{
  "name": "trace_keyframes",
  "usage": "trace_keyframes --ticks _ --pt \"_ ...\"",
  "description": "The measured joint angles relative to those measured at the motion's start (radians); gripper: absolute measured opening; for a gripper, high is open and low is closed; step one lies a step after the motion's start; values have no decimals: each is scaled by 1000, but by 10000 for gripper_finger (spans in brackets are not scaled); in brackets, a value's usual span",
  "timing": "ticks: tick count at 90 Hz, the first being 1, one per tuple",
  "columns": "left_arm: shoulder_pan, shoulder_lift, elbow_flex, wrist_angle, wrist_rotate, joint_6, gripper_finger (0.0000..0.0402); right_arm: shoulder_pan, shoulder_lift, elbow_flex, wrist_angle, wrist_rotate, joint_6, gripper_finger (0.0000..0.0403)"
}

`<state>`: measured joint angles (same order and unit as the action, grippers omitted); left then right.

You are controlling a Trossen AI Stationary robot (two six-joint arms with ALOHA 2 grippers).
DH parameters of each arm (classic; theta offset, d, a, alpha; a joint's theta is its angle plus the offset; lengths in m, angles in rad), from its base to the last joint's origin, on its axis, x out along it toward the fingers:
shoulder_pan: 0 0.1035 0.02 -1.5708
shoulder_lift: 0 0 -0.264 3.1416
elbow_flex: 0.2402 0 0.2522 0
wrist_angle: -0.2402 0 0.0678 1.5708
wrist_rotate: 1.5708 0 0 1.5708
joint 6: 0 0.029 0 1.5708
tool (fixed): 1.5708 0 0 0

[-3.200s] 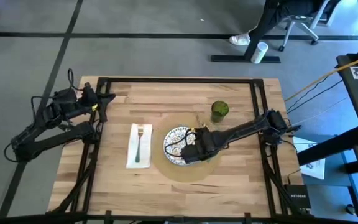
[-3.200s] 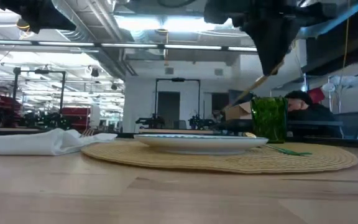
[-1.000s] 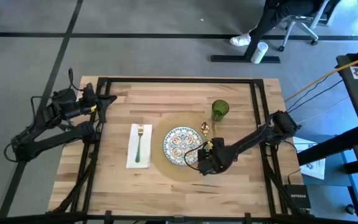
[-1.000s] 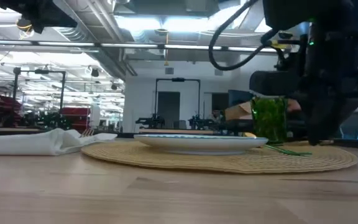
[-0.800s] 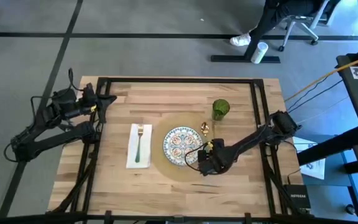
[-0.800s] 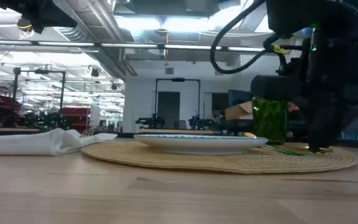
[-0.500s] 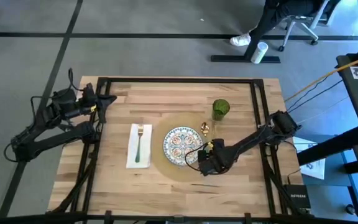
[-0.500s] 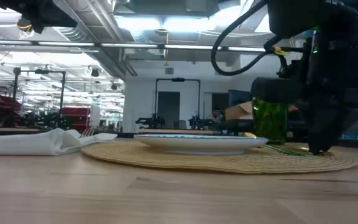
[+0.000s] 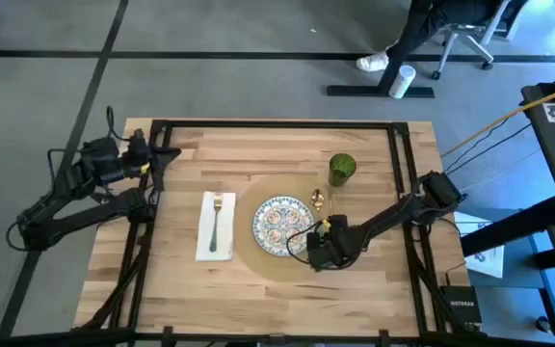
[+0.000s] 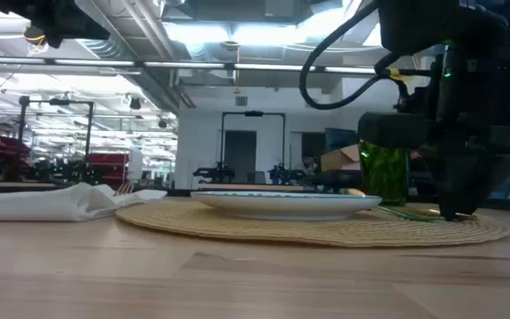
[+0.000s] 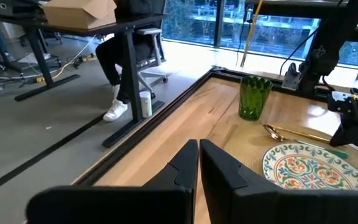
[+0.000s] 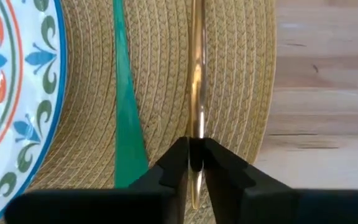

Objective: Set table place
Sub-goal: Put the gold table knife to the right of the green spoon on the brown place mat

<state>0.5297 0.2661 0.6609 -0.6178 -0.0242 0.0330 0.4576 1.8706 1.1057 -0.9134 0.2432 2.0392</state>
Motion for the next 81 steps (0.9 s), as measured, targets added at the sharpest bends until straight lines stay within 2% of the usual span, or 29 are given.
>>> trace_keyframes --ticks 49,81 --pt "0 0 0 0 0 -2 0 0 0 0 12 -2 2 71" --pt "0 0 0 1 0 -3 0 0 1 43 -42 9 18 73"
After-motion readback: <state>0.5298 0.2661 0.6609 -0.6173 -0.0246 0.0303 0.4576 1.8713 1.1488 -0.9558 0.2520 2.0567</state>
